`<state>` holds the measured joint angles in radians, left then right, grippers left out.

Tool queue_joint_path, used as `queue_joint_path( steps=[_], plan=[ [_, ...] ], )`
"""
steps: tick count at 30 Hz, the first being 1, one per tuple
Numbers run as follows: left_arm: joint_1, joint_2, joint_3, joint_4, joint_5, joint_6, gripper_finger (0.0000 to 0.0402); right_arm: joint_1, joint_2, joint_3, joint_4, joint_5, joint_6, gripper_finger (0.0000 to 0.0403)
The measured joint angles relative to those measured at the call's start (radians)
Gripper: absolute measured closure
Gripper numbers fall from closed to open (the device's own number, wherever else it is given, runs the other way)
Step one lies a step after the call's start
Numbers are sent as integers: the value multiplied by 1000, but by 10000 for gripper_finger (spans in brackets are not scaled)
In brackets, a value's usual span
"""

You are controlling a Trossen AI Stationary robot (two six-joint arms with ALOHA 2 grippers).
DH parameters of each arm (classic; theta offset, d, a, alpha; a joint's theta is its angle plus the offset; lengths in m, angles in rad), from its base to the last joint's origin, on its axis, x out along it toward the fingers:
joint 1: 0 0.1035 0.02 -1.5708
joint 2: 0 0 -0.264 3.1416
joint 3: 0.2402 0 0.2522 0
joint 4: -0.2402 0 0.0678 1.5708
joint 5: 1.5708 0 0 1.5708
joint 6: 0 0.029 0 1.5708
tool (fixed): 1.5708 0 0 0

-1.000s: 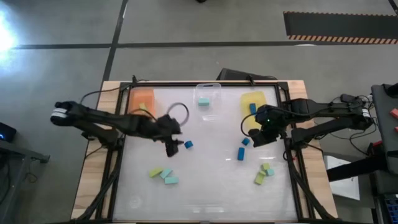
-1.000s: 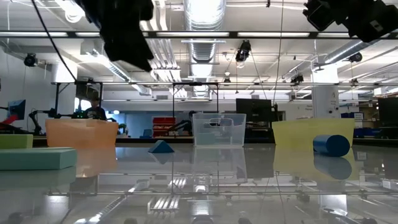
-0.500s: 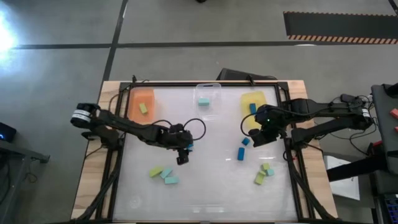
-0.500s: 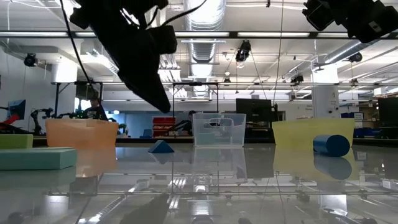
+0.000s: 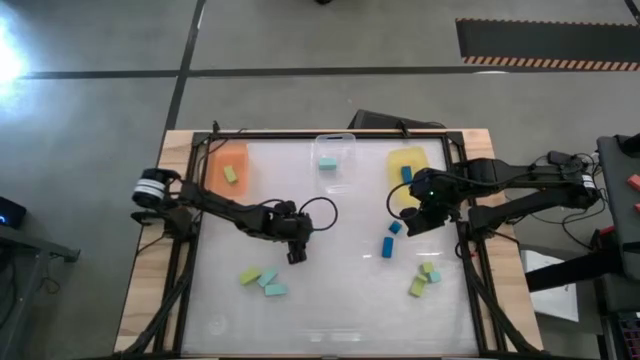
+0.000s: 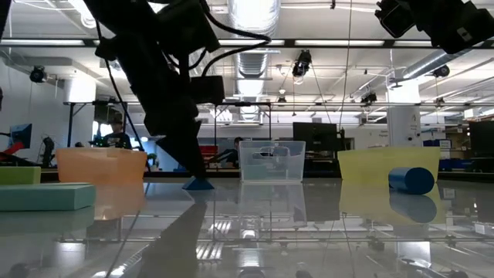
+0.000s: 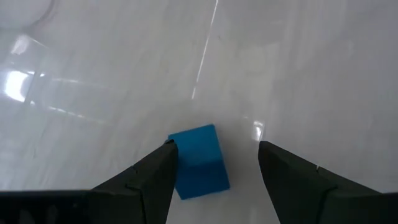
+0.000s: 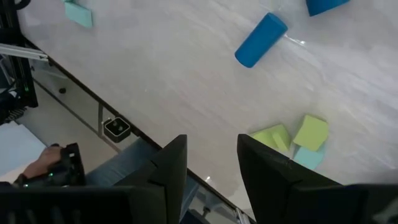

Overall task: Sort & place blocks by color
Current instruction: Put the blue block into the yellow bin

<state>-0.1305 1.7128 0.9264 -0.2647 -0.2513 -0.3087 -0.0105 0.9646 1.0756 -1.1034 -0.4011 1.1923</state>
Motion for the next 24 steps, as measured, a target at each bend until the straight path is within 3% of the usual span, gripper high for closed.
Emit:
queue_joint_path(
  steps=[13,24],
  plan=[
    [7,15,-12,0,0,-1,194,0,0,0,0,1,-6,271],
    [12,-122,-54,-33,-3,-2,194,0,0,0,0,9,0,271]
  ],
)
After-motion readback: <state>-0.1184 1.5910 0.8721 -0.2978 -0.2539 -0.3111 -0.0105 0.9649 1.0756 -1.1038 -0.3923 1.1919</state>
